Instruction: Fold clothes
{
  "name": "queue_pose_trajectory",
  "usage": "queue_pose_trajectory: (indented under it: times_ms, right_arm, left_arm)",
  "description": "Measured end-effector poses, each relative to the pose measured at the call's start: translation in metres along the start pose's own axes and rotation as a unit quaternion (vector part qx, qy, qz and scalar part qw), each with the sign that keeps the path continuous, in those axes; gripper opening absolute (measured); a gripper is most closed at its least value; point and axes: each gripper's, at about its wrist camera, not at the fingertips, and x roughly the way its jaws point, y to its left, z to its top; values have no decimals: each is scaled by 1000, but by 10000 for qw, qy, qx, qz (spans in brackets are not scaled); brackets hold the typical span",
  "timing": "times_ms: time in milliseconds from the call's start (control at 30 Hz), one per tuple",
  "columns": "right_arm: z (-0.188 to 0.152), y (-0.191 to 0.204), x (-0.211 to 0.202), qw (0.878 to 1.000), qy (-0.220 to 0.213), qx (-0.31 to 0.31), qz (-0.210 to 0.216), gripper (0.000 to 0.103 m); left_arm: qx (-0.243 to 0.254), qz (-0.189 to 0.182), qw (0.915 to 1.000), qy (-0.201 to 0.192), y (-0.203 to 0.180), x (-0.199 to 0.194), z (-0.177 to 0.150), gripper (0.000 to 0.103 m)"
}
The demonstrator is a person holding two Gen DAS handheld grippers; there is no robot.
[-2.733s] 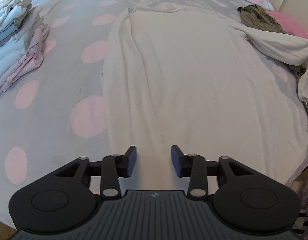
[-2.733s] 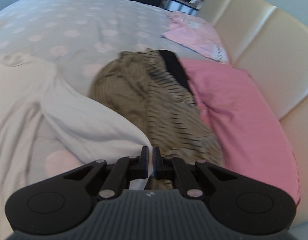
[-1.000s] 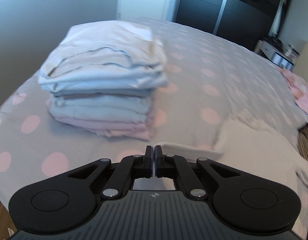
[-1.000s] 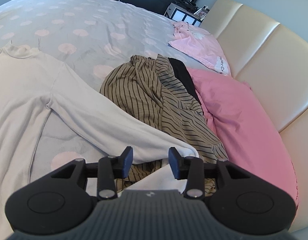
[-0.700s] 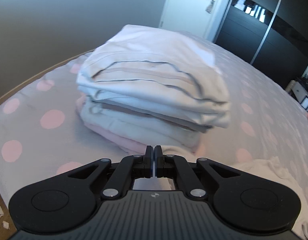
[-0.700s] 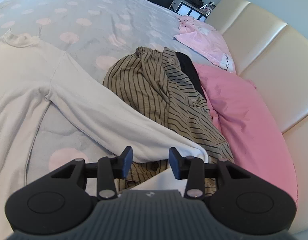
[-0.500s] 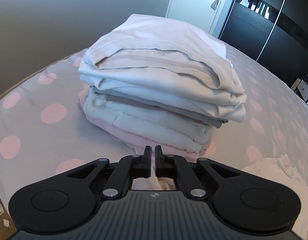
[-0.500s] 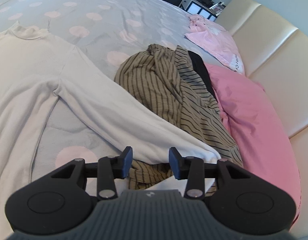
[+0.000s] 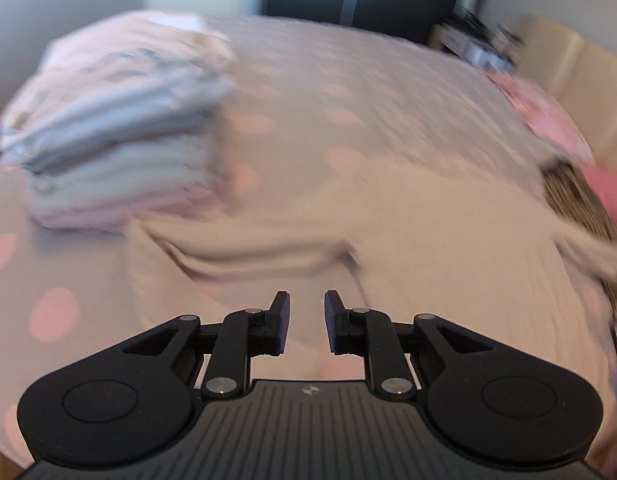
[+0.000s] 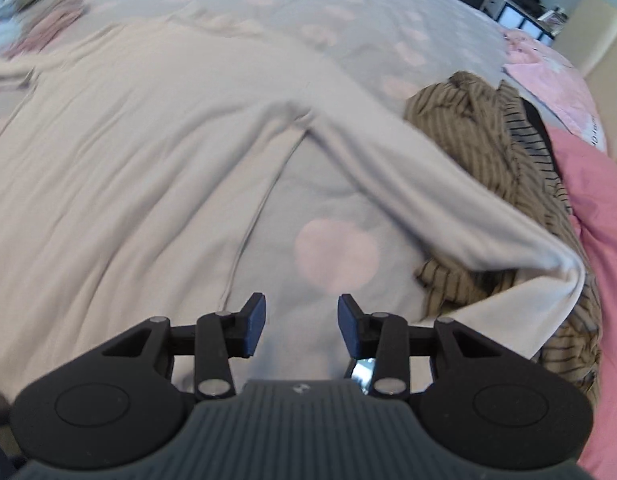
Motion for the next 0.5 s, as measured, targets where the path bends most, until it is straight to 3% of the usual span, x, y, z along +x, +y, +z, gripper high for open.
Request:
queue_pose_trajectory:
  times_ms: [133,267,333,400,500]
  right_arm:
    - [-27,13,-3,9993,167,26,331,43]
    - [-45,24,-10,9974,245,133,661,44]
    - [-53,29,-12,9963,274,150,797,44]
    - [-57,35,-13,9959,299,72,853,44]
    - [-64,39,-10,9955,366,-9,873,44]
  left_arm:
    - [646,-428,9938,801,-39,15,-45,16]
    - [1315,-865,9778,1385,-66,14,-83,19]
    - [1484,-1011,9714,1554,-73,12,-94,25]
    - [1588,-1036,9680,1645,-78,13,-102,38]
    - [1694,-952,9662,1696,-83,19,-109,40]
